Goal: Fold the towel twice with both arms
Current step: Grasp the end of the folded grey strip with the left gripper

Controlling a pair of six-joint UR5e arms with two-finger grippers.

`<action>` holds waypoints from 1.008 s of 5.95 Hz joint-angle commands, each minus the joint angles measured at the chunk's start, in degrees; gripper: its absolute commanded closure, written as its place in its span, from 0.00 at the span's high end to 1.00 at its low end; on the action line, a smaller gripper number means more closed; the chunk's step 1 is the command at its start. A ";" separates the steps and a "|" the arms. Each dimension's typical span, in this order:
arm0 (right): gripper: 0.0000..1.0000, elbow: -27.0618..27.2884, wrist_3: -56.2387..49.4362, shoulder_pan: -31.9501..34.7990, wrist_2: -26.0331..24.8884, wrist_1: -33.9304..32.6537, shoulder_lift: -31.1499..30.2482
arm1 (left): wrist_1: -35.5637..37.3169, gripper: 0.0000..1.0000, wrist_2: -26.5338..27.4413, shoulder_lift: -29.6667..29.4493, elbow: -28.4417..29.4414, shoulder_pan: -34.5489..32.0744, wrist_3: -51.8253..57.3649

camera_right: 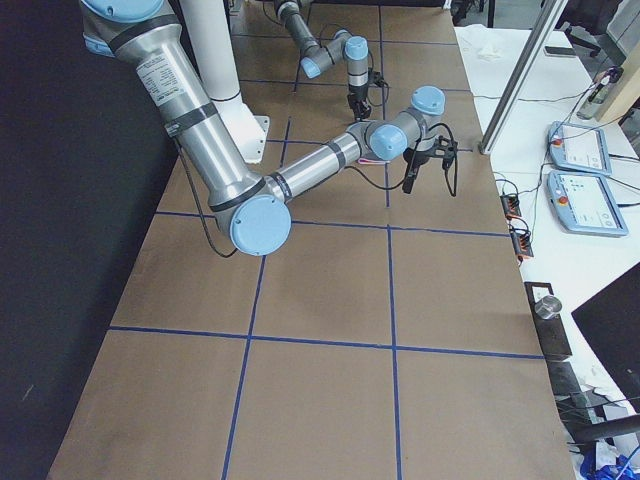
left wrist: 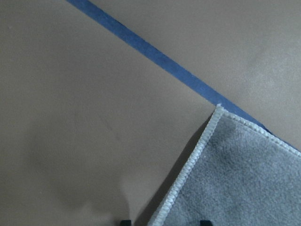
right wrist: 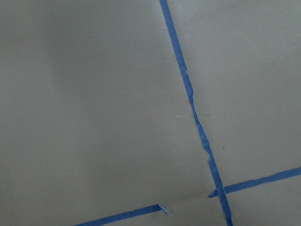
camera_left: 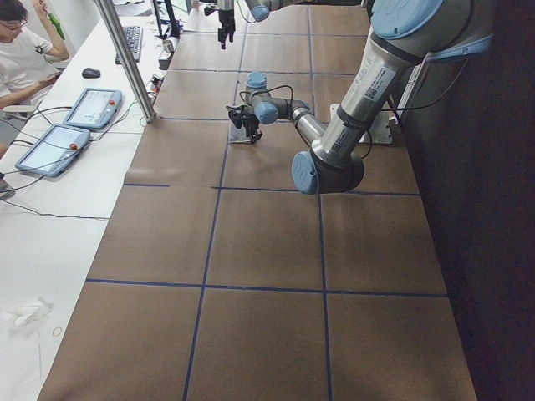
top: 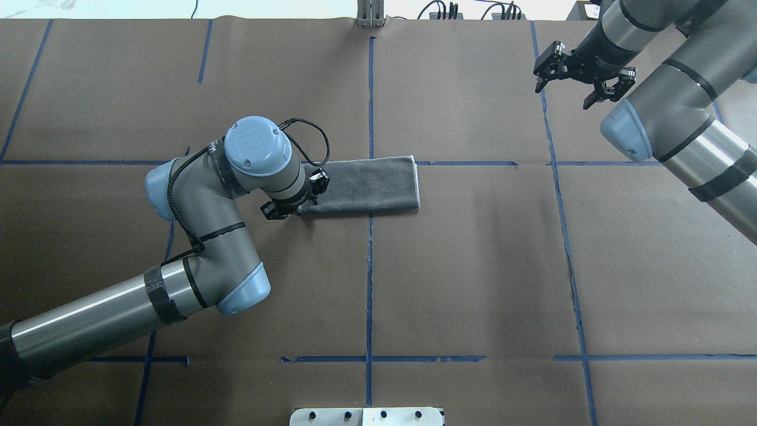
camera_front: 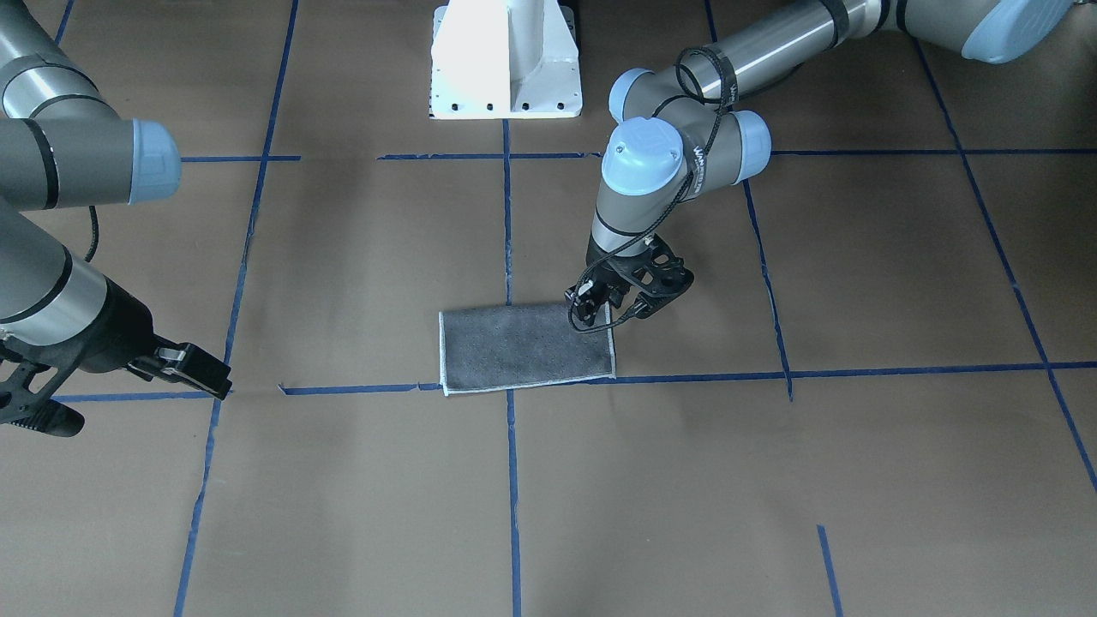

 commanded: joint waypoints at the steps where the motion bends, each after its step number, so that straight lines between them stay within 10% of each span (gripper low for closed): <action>1: 1.00 0.00 -0.14 0.14 0.00 0.00 -0.06 | -0.04 0.24 -0.01 -0.18 0.23 0.10 0.78; 6: 1.00 2.97 -6.35 1.28 0.00 0.00 -5.83 | 2.94 0.04 -0.18 -8.16 0.49 -1.74 0.88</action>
